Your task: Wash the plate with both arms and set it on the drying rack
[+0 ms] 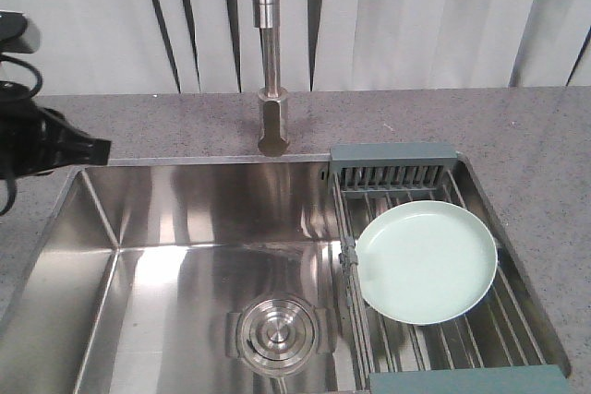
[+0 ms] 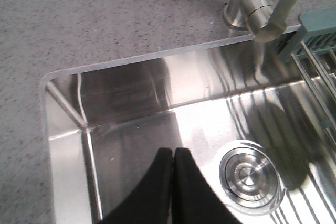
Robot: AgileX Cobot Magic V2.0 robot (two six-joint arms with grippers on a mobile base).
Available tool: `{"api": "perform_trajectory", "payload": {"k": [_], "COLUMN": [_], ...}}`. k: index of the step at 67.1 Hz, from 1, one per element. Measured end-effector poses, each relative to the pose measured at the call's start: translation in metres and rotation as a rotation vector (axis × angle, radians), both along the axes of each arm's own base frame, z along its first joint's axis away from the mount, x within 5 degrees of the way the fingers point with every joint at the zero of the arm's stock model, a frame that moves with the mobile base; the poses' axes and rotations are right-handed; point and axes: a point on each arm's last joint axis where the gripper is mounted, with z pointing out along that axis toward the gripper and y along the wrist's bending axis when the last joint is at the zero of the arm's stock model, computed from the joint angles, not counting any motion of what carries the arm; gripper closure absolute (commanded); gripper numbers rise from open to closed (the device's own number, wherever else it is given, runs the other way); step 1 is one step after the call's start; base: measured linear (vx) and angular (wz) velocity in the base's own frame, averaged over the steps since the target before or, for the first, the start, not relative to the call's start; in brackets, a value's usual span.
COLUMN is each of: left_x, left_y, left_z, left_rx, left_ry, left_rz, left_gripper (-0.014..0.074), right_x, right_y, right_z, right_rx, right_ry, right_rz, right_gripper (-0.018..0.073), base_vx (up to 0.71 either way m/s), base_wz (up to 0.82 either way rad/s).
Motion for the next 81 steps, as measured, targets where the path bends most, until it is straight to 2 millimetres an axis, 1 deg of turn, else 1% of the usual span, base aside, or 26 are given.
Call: {"api": "perform_trajectory", "payload": {"k": [13,21,35,43,50,56,67,81], "left_x": [-0.056,-0.086,-0.132,-0.151,-0.162,-0.167,-0.169,-0.169], "left_y": [0.019,0.027,0.037,0.041,0.044,0.045,0.045,0.045], "left_z": [0.007,0.005,-0.005,-0.014,-0.021,-0.025,-0.03,-0.03], "left_rx": [0.003,-0.005,-0.025,-0.027,-0.03,-0.031,-0.024,-0.024], "left_ry": [-0.089,-0.135,-0.199,-0.216,-0.234,-0.239,-0.219,-0.218], "left_rz": [0.083,0.094,0.098,0.096,0.095,0.094,0.093,0.093], "left_gripper": [0.0603,0.0603,0.0603,0.0603,0.0603,0.0603,0.0603,0.0603], "right_x": [0.0,0.0,0.0,0.0,0.0,0.0,0.0,0.0], "right_y": [0.0,0.0,0.0,0.0,0.0,0.0,0.0,0.0], "right_z": [0.0,0.0,0.0,0.0,0.0,0.0,0.0,0.0], "right_rx": [0.0,0.0,0.0,0.0,0.0,0.0,0.0,0.0], "right_ry": [0.0,0.0,0.0,0.0,0.0,0.0,0.0,0.0], "right_rz": [0.0,0.0,0.0,0.0,0.0,0.0,0.0,0.0], "right_gripper": [0.024,0.024,0.024,0.024,0.024,0.024,0.024,0.024], "base_vx": [0.0,0.0,0.0,0.0,0.0,0.0,0.0,0.0], "base_wz": [0.0,0.0,0.0,0.0,0.0,0.0,0.0,0.0]}}
